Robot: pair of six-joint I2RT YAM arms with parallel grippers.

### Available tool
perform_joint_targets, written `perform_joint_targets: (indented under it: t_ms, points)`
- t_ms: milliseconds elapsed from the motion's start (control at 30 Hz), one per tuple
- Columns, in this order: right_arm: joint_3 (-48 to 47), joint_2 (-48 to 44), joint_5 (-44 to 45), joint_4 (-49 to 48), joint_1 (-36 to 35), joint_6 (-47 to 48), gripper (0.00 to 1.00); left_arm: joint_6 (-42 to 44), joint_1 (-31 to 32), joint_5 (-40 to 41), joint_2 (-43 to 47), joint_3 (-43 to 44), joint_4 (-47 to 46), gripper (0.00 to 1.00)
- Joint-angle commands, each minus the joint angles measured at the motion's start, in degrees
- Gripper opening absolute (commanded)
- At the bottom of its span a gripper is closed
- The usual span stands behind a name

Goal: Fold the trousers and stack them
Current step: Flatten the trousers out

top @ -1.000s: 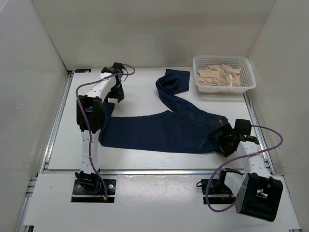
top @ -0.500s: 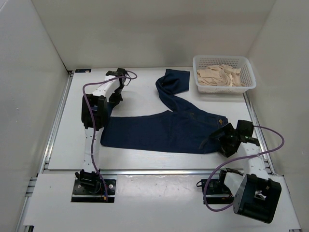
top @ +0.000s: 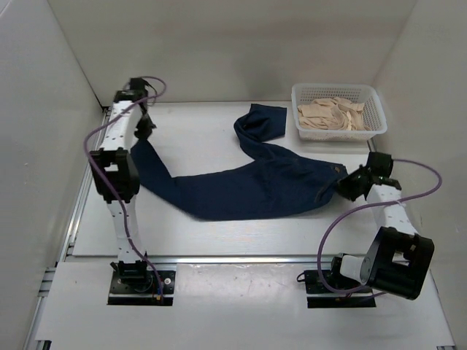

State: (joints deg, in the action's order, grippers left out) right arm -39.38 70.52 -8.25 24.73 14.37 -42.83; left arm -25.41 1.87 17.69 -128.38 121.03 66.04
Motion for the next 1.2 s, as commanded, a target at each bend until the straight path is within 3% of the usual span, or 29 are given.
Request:
perform_joint_targets:
  t_ms: [0, 100, 200, 400, 467, 500, 533, 567, 667, 733, 767, 800, 833, 867, 900, 933, 967, 1033, 1100, 1133, 1167]
  points:
    - [-10.6, -0.3, 3.6, 1.4, 0.5, 1.4, 0.0, -1.2, -3.9, -5.4, 10.3, 4.6, -0.7, 0.1]
    - [-20.1, -1.5, 5.0, 6.5, 1.6, 2.9, 0.0, -2.5, -8.2, -7.6, 15.5, 5.2, -0.7, 0.1]
    - [-22.7, -3.7, 6.2, 10.5, 1.6, 5.6, 0.0, -4.5, -10.9, -9.4, 22.8, 0.8, -1.3, 0.1]
    - [-15.7, -17.3, 10.9, 18.2, 2.8, 5.4, 0.0, -8.7, -15.8, -10.0, 40.6, -24.7, -6.8, 0.1]
    - [-12.4, -20.8, 12.3, 20.4, 3.4, 4.2, 0.22, -10.1, -17.2, -10.0, 45.6, -33.9, -7.5, 0.15]
    - [-11.7, -23.0, 12.8, 21.6, 3.4, 3.6, 0.38, -10.9, -17.8, -10.0, 46.8, -36.1, -7.5, 0.31]
    - [-11.7, -23.8, 14.0, 23.8, 3.4, 3.6, 0.67, -10.9, -18.5, -10.0, 47.7, -37.9, -7.5, 0.7]
    - [-10.5, -24.5, 14.0, 24.3, 3.4, 3.6, 0.78, -10.9, -19.7, -10.0, 48.4, -38.9, -8.0, 1.0]
    - [-11.5, -25.7, 15.4, 24.9, 3.4, 4.2, 0.91, -8.6, -20.8, -12.1, 50.0, -36.5, -8.0, 1.0]
    - [-13.6, -25.7, 15.4, 25.4, 3.4, 4.9, 0.92, -7.4, -19.6, -13.8, 50.5, -34.1, -8.0, 1.0]
    - [-16.1, -25.7, 14.4, 25.5, 3.4, 5.7, 0.93, -6.0, -17.0, -14.4, 50.5, -31.7, -8.6, 0.86]
    - [-17.2, -25.2, 13.0, 24.8, 3.4, 6.7, 0.93, -5.4, -15.7, -14.4, 50.0, -30.9, -8.6, 0.75]
    - [-18.3, -25.2, 7.6, 23.7, 2.9, 7.8, 0.86, -4.4, -14.7, -16.4, 50.0, -30.9, -9.4, 0.63]
    - [-19.2, -24.4, 4.5, 20.7, 1.8, 9.8, 0.72, -3.8, -13.5, -18.0, 49.1, -30.9, -10.0, 0.53]
    - [-19.8, -23.1, 1.0, 18.0, 0.8, 10.8, 0.35, -3.8, -10.0, -18.0, 47.2, -30.2, -10.1, 0.41]
    - [-20.8, -21.8, -2.1, 15.3, -2.7, 11.8, 0.17, -3.8, -7.8, -18.0, 45.9, -30.2, -10.1, 0.32]
    - [-22.0, -17.4, -2.6, 13.0, -5.6, 12.3, 0.04, -3.8, -5.5, -18.0, 44.7, -30.2, -10.1, 0.32]
    - [-28.2, -6.2, 0.4, 13.8, -15.1, 15.2, 0.0, -5.8, 1.7, -18.0, 40.7, -30.9, -11.2, 0.32]
    - [-37.0, 2.5, 2.6, 16.0, -20.3, 18.5, 0.0, -8.1, 6.6, -17.4, 38.1, -32.1, -12.6, 0.4]
    - [-39.4, 6.3, 1.1, 16.6, -23.6, 19.4, 0.07, -8.6, 7.9, -18.0, 35.2, -32.1, -13.6, 0.46]
    - [-41.6, 13.3, -0.7, 16.6, -24.5, 20.2, 0.17, -9.1, 8.9, -18.0, 33.7, -32.7, -13.7, 0.6]
